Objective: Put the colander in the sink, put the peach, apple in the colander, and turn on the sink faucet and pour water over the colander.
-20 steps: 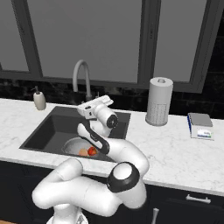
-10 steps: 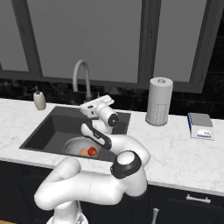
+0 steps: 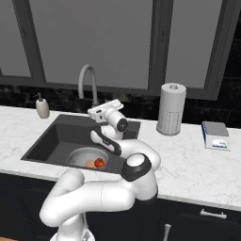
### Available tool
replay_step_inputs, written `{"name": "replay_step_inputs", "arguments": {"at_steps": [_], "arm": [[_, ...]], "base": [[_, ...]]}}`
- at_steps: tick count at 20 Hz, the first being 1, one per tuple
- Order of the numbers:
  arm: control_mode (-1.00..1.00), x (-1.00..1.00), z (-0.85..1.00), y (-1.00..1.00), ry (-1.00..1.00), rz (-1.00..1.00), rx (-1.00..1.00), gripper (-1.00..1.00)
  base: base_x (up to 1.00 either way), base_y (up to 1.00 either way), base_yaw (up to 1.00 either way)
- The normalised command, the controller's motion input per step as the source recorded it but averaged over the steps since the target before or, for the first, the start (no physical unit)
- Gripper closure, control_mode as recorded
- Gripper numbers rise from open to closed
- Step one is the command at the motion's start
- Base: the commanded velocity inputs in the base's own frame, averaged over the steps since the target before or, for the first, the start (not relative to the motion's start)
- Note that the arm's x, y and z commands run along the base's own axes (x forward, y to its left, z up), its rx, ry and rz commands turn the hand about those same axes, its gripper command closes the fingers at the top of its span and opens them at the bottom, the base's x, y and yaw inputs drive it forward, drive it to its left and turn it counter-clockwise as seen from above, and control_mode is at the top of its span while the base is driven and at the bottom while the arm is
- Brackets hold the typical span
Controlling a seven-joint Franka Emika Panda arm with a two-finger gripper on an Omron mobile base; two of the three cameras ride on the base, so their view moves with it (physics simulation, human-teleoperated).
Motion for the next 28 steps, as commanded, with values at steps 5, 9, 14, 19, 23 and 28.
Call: {"name": "replay_step_inputs", "arguments": {"at_steps": [5, 9, 14, 19, 23, 28], "arm": [[-1.00, 0.38, -0.07, -0.01, 0.01, 0.00, 0.00, -1.00], [-1.00, 0.30, -0.13, -0.01, 0.02, 0.00, 0.01, -1.00], [-1.00, 0.25, -0.21, -0.03, 0.04, 0.00, 0.02, -1.00], [-1.00, 0.34, -0.12, -0.09, 0.02, 0.00, 0.04, -1.00], [-1.00, 0.38, -0.07, -0.06, 0.02, 0.00, 0.04, -1.00], [-1.00, 0.33, -0.13, -0.04, 0.01, 0.00, 0.03, -1.00]], "base": [[0.00, 0.00, 0.00], [0.00, 0.00, 0.00], [0.00, 0.00, 0.00], [0.00, 0.00, 0.00], [0.00, 0.00, 0.00], [0.00, 0.00, 0.00]]}}
